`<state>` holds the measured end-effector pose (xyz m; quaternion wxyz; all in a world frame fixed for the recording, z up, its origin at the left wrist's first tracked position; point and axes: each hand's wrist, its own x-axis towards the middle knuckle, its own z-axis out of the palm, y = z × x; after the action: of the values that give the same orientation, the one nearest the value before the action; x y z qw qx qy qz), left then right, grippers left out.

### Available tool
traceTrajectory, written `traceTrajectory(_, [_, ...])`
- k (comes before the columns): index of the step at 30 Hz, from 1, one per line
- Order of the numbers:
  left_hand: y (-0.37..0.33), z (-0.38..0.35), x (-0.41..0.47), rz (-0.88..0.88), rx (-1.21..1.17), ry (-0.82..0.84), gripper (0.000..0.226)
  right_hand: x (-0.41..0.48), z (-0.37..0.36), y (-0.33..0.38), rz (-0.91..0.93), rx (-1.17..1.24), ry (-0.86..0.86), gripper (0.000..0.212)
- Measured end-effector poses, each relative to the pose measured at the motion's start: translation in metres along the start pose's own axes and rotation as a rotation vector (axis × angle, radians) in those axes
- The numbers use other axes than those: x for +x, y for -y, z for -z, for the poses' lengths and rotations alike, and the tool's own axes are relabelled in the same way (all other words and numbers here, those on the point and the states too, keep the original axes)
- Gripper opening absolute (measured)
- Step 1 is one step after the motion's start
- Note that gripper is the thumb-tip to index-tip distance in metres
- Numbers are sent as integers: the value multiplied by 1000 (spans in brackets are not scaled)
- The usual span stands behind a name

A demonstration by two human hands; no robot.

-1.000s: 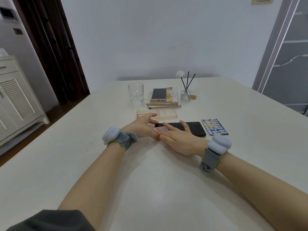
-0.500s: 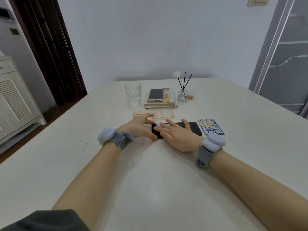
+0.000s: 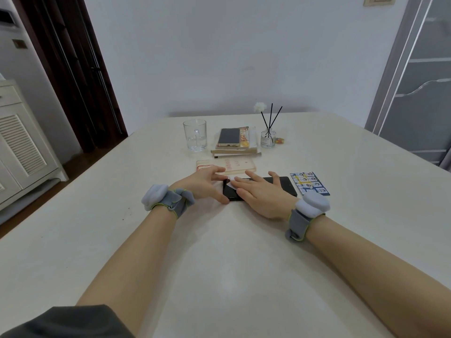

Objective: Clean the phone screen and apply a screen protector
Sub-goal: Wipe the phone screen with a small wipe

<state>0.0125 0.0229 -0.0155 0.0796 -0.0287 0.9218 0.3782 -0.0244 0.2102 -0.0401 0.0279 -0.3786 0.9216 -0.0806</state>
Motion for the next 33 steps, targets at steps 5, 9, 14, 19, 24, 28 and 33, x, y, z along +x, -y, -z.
traceTrajectory(5, [-1, -1, -2, -7, -22, -10, 93, -5, -6, 7, 100, -11, 8, 45])
traceTrajectory(9, [-3, -2, -2, -6, -25, -3, 92, -5, -2, 4, 64, -67, -18, 45])
traceTrajectory(14, [-5, -2, -1, -6, -1, 2, 92, -5, -3, 9, 54, -94, -37, 47])
traceTrajectory(19, [-3, -2, -1, -13, 3, -1, 92, -8, -7, 8, 84, -88, -87, 46])
traceTrajectory(24, [-3, -2, -1, -13, -8, -2, 91, -8, -5, 8, 94, -46, -50, 45])
traceTrajectory(28, [-4, -2, -1, -5, 11, -3, 91, -10, -3, 6, 67, -1, -111, 46])
traceTrajectory(33, [-4, -1, -2, -3, 24, -7, 91, -9, -3, 7, 64, -32, -161, 45])
